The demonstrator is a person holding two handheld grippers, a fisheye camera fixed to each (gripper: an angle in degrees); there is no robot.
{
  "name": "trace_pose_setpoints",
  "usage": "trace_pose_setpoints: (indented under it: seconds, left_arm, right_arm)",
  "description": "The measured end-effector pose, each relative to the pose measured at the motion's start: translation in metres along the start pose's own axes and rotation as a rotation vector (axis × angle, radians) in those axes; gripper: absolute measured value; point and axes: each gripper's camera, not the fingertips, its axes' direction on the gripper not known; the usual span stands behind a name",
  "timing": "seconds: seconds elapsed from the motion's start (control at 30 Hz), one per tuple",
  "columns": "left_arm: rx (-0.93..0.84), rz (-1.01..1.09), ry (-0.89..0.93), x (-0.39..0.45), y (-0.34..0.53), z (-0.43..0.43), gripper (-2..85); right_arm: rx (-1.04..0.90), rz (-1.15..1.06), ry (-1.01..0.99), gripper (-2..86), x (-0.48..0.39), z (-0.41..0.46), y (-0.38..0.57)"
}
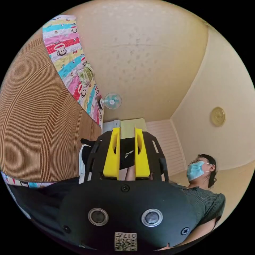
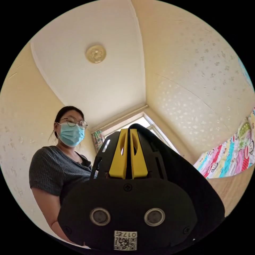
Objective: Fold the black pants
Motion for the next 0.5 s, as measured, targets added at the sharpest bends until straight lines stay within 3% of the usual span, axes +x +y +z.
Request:
trace_pose_setpoints:
  seconds: [0.07,0.2,0.33,0.5]
  left_arm:
    - [-0.075,0.006,0.084,-0.005,0.006,0.03,12.2]
    - [-0.176,-0.182,0.324,-0.05,0.025,0.092,20.2]
    - [-0.029,-0.294,0.585,-0.099,0.045,0.113,23.0]
    - [-0.027,-0.235,0.636,-0.128,0.055,0.143,15.3]
  right_arm:
    - [-0.029,-0.021,-0.211,0.9,0.004,0.04,-0.007]
    - [-0.142,-0.073,-0.42,0.8,-0.001,0.106,-0.007]
    - [-0.182,-0.054,-0.612,0.9,0.004,0.152,0.02]
    - [-0.405,0.005,-0.567,1.3,0.018,0.187,0.056]
